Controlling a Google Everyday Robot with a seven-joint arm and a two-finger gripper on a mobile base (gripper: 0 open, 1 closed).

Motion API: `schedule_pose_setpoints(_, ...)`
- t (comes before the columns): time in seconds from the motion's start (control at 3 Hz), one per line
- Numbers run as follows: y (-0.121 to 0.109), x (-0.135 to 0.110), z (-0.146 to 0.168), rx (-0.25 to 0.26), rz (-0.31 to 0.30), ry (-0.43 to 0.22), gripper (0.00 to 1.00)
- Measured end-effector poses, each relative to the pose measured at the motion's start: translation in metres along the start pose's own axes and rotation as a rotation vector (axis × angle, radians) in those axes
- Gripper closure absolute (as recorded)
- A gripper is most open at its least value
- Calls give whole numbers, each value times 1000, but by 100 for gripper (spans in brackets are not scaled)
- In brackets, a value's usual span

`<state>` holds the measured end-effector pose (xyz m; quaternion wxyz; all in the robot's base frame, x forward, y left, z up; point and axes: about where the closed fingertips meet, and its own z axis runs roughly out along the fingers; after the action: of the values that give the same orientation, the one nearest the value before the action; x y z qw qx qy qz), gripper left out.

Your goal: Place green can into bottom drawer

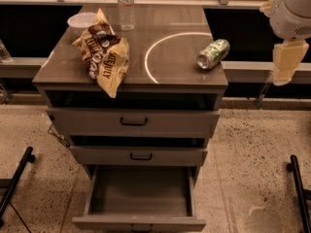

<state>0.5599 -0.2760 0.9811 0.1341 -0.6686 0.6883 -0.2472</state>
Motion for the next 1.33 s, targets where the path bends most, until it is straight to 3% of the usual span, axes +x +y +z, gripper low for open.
schedule_pose_setpoints(0.33,-25,6,27,8,-145,41,0)
schedule_pose_setpoints(0.67,-52,3,53,-9,-289,17,0)
schedule_pose_setpoints(1.0,-74,-12,84,-67,-478,-41,0)
schedule_pose_setpoints(1.33,-83,-20,120,-128,-585,-43,0)
